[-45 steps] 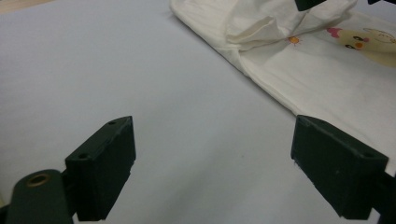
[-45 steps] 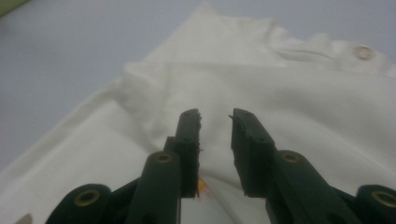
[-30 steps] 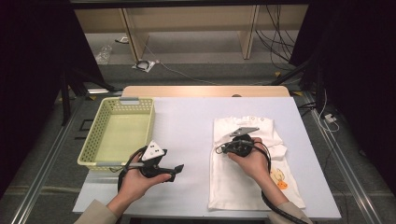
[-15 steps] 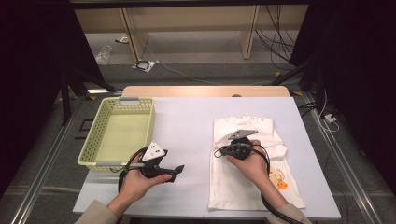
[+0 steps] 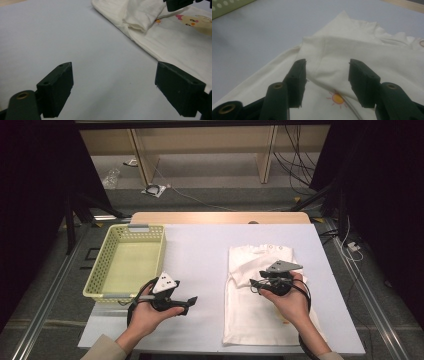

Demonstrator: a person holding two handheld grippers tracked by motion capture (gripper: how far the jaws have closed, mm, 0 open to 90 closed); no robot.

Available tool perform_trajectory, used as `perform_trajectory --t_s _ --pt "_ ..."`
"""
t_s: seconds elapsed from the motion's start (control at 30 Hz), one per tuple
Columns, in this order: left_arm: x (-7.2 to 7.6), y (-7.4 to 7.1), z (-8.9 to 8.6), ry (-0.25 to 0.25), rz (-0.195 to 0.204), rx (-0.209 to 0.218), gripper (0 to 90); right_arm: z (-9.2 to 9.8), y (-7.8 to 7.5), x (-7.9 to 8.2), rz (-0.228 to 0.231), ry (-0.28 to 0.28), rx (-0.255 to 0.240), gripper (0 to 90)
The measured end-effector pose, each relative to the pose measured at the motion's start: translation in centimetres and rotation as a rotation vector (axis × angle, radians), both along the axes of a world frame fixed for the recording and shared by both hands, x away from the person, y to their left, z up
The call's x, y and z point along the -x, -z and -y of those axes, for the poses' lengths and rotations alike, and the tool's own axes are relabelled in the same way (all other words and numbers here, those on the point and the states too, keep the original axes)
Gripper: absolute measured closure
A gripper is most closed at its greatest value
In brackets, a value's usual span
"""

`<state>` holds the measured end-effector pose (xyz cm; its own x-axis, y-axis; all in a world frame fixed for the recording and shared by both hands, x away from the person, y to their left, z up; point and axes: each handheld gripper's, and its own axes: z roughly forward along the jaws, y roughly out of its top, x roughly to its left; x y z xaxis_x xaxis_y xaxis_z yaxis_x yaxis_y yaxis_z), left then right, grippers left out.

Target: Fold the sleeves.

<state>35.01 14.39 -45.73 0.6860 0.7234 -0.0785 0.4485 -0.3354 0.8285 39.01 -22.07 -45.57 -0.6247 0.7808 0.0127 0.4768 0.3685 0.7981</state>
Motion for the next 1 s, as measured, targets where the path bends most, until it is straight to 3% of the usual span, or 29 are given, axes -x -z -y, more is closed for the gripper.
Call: perform_trajectory --t_s 0.53,0.63,1.0 --pt "0.0 0.2 -0.1 -0.008 0.003 0.007 15.5 4.2 0.1 3.0 0.069 0.06 -0.034 36.0" --pt "0.0 0.2 -0.1 -0.007 0.003 0.008 15.5 5.2 0.2 3.6 0.069 0.092 -0.022 33.2" --pt "0.0 0.4 -0.2 0.001 0.002 0.018 15.6 8.2 0.9 5.5 0.08 0.218 -0.073 29.6"
